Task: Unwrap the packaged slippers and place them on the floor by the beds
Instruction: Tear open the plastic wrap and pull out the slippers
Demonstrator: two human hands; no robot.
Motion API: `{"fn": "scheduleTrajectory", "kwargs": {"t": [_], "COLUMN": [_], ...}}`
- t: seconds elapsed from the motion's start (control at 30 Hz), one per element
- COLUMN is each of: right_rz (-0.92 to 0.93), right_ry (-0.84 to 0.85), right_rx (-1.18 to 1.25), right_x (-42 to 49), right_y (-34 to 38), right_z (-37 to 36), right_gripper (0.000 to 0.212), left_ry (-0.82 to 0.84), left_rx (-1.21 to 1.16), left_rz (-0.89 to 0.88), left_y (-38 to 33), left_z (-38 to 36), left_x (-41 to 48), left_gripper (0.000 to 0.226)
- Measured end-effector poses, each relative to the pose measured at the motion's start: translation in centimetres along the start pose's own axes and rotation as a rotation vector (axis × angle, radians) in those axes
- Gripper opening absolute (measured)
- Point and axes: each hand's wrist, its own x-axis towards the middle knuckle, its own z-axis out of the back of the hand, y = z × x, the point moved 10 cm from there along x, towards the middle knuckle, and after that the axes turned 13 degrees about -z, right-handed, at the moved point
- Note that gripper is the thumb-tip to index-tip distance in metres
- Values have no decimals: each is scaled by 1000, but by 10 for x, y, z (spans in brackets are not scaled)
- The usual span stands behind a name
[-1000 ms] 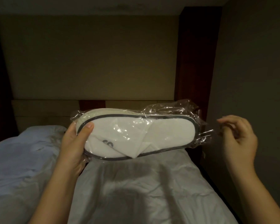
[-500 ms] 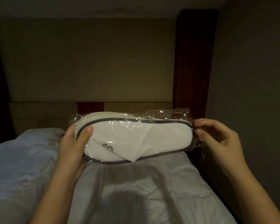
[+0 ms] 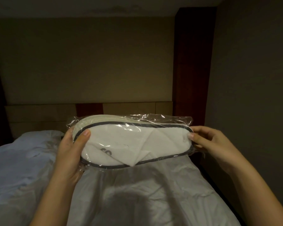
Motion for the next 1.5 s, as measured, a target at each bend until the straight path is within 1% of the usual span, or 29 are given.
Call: {"fn": "scheduleTrajectory", "kwargs": {"t": [0.07, 0.13, 0.2, 0.27, 0.43, 0.5, 0.6, 0.67, 0.73, 0.83, 0.93, 1.0, 1.07, 1.13, 1.33, 1.5], "right_rz": [-56, -90, -81, -63, -41, -52, -91, -92, -79, -58, -38, -30, -19, -3, 8, 26], "right_ry": [81, 171, 189, 161, 142, 102, -8, -58, -75, -115, -161, -184, -209, -223, -212, -217], "right_rx": [1, 78, 171, 201, 176, 261, 423, 450, 446, 447, 480, 502, 513, 519, 482, 465], "right_x": [0, -4, -4, -2, 1, 2, 5, 5, 6, 6, 4, 1, -1, -2, -2, -3], "right_y": [-4, -4, -1, 2, 4, 4, -2, -2, -1, 0, 0, -1, -1, 1, 0, 4], "right_z": [-8, -18, -22, -22, -26, -20, -1, 8, 12, 21, 34, 40, 43, 45, 37, 33], "right_gripper": [31, 31, 32, 33, 24, 16, 15, 13, 15, 13, 13, 12, 10, 9, 12, 11], "left_ry": [5, 2, 0, 2, 16, 16, 12, 30, 41, 33, 40, 48, 62, 72, -12, -117], "left_rx": [-11, -34, -40, -26, -35, -36, -40, -50, -43, -43, -33, -8, 56, 140, 260, 267], "left_rz": [5, 22, 33, 39, 46, 53, 68, 79, 86, 82, 70, 47, 7, -23, -2, 4], "left_y": [1, 4, 8, 10, 10, 7, 4, 3, 5, 8, 10, 9, 8, 9, 27, 30], "left_z": [-1, -1, -2, -4, -9, -8, -2, -1, -2, -1, -1, -1, 0, 5, 36, 61], "left_x": [0, 0, 0, -1, -2, -1, 3, 4, 3, 3, 3, 3, 3, 1, -9, -13], "left_gripper": [29, 25, 22, 23, 27, 26, 23, 31, 35, 26, 24, 29, 39, 41, 36, 36]}}
